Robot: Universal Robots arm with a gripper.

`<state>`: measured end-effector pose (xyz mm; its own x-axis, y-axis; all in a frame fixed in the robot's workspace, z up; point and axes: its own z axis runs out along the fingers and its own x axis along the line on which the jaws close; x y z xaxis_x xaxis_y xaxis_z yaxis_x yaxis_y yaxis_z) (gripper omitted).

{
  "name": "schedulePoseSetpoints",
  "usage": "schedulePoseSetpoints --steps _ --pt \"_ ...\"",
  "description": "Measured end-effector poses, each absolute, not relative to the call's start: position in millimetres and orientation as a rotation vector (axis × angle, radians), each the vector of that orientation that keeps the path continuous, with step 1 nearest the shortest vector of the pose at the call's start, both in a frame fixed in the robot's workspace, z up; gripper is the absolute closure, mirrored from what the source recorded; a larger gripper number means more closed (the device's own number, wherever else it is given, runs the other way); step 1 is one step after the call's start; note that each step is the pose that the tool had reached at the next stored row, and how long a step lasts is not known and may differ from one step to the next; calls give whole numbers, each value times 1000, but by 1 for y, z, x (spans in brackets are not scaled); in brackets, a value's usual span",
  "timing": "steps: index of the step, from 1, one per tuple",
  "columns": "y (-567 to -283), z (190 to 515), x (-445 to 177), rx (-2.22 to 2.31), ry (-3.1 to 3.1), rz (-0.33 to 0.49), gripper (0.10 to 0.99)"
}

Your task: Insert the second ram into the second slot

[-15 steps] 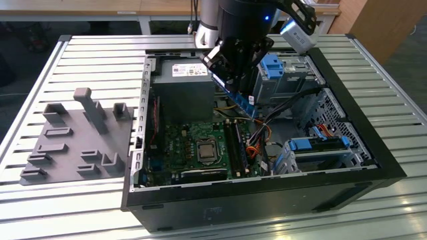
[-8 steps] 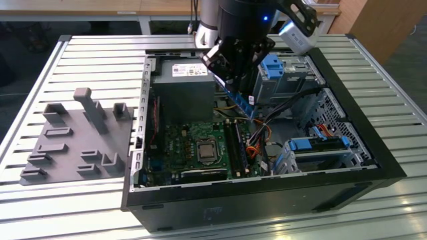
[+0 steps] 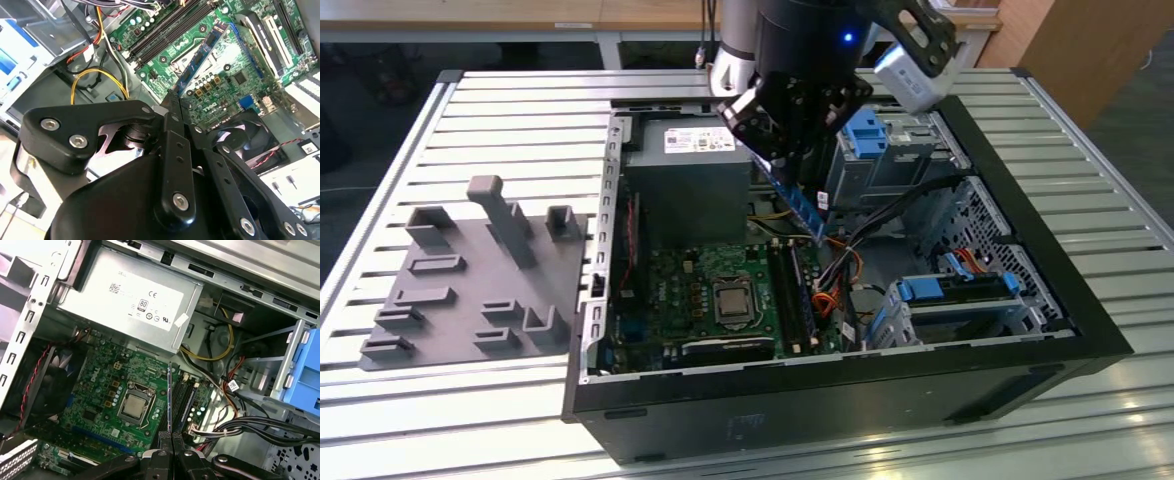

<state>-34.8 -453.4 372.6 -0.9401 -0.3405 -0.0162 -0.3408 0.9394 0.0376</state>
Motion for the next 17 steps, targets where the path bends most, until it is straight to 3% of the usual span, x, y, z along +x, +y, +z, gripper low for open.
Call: schedulePoseSetpoints --steps 17 --pt "-454 370 -35 -347 3110 61 965"
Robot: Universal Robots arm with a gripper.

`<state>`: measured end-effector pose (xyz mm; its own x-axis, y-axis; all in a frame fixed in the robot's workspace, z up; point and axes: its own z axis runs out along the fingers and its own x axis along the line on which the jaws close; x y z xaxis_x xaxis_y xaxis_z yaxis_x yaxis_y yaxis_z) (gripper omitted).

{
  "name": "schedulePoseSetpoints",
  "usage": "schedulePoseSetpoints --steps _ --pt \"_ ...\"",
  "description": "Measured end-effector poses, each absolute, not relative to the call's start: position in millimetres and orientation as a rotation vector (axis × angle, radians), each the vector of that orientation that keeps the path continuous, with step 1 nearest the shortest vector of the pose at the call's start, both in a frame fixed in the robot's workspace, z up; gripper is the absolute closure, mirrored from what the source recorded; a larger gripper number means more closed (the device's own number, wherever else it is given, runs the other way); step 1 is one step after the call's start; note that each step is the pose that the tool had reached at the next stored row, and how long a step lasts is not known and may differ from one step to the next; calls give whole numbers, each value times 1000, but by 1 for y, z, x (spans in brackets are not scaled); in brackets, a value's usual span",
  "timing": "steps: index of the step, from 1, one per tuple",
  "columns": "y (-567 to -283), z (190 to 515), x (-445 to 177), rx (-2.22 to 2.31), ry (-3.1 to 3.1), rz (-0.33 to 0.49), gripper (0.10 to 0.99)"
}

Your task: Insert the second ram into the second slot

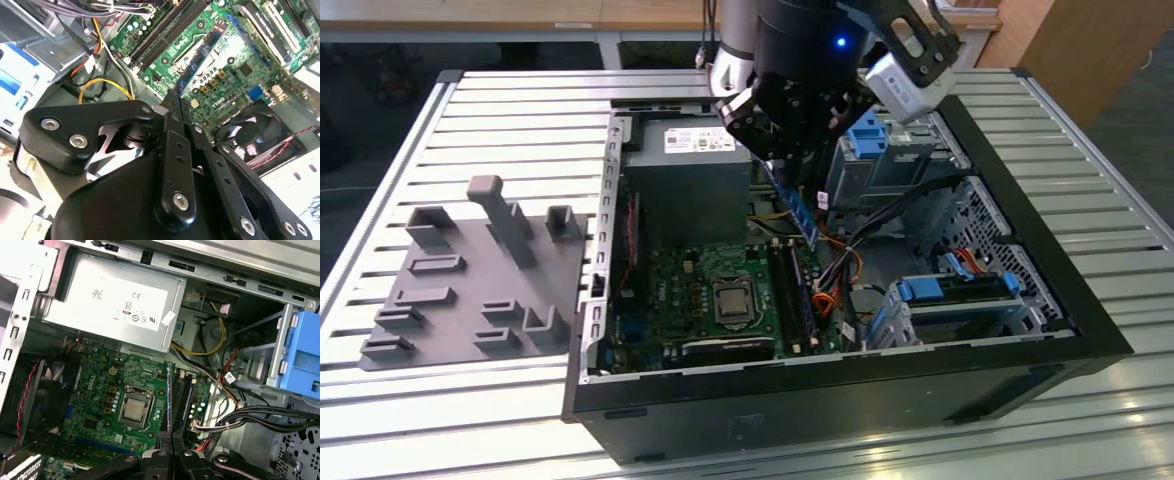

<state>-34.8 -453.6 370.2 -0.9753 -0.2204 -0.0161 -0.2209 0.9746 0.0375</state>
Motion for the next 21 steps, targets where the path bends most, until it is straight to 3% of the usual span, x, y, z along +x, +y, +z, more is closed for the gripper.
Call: schedulePoseSetpoints --steps 11,21 --pt "-454 367 -35 -18 3125 57 965" --pt "-454 363 -35 13 3125 57 965"
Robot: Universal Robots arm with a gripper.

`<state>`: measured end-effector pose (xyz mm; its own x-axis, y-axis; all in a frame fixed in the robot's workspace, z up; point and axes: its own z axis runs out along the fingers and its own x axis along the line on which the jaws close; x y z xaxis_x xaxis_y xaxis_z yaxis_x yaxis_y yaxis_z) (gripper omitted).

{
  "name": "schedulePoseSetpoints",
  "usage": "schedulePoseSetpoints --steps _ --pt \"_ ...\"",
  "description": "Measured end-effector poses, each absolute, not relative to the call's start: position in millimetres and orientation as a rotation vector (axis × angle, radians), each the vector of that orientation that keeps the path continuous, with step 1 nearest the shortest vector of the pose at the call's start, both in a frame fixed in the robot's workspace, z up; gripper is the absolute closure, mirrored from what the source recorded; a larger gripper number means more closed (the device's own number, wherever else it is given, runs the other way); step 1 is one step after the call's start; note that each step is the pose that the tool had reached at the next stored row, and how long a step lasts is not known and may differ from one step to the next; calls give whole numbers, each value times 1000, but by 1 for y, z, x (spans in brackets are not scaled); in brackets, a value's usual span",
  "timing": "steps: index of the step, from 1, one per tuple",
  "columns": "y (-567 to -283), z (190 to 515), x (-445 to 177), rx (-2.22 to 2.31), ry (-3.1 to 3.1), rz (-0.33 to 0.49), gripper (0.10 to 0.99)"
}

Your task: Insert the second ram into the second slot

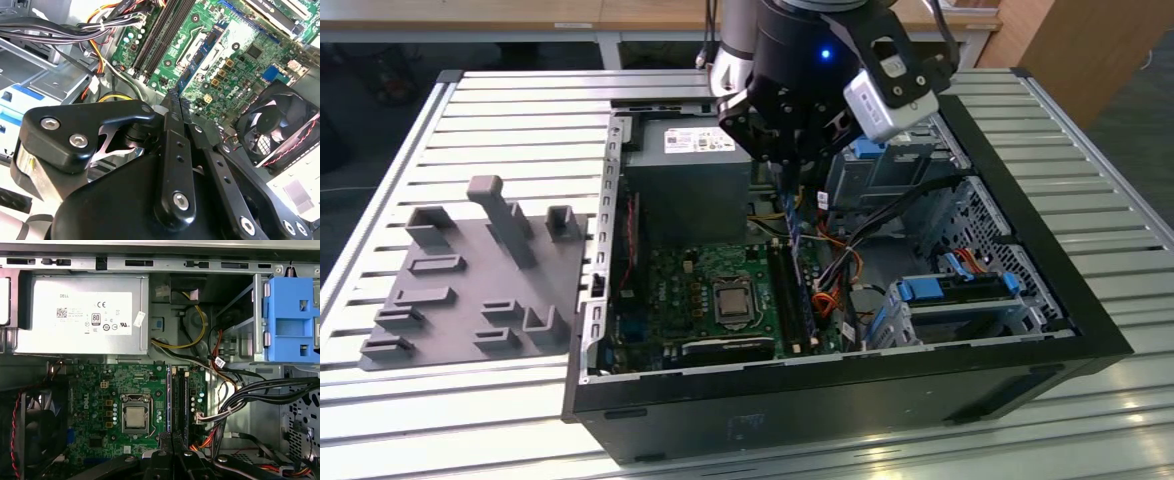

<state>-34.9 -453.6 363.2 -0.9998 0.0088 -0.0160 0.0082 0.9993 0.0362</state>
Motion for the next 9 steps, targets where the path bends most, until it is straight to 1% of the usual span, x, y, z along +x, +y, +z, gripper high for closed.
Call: schedulePoseSetpoints --steps 9 --pt "-454 361 -35 13 3125 56 965"
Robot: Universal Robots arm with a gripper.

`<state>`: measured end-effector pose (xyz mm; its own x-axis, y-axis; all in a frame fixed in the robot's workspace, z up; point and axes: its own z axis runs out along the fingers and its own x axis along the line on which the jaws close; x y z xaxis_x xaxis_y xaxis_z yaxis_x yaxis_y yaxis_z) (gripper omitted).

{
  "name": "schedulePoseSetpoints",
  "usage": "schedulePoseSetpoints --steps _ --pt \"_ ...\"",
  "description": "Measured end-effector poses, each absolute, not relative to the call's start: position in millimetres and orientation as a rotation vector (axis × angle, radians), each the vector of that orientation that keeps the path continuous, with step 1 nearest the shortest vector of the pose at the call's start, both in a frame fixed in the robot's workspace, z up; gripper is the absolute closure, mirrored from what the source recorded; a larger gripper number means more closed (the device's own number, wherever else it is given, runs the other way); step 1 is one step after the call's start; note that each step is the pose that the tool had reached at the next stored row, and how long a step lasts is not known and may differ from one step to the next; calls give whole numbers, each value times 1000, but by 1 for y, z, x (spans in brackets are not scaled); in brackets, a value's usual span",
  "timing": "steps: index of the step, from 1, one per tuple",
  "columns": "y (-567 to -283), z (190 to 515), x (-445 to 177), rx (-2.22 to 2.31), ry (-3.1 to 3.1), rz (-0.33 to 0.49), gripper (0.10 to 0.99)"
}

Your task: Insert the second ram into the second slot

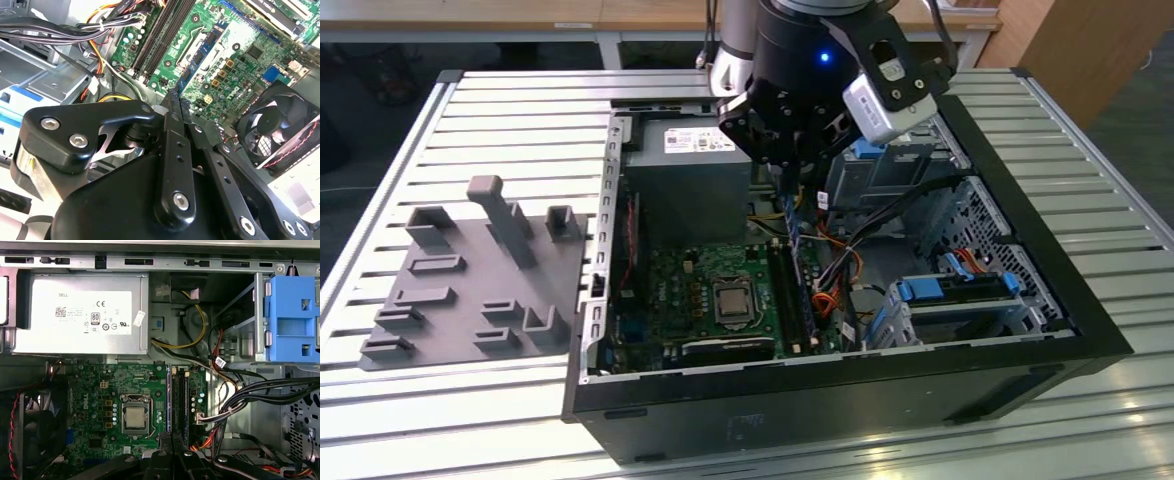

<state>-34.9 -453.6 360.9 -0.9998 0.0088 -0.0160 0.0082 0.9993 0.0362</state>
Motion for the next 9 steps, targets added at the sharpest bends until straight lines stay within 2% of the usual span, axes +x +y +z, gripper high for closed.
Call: schedulePoseSetpoints --steps 9 --pt "-454 354 -35 13 3125 56 965"
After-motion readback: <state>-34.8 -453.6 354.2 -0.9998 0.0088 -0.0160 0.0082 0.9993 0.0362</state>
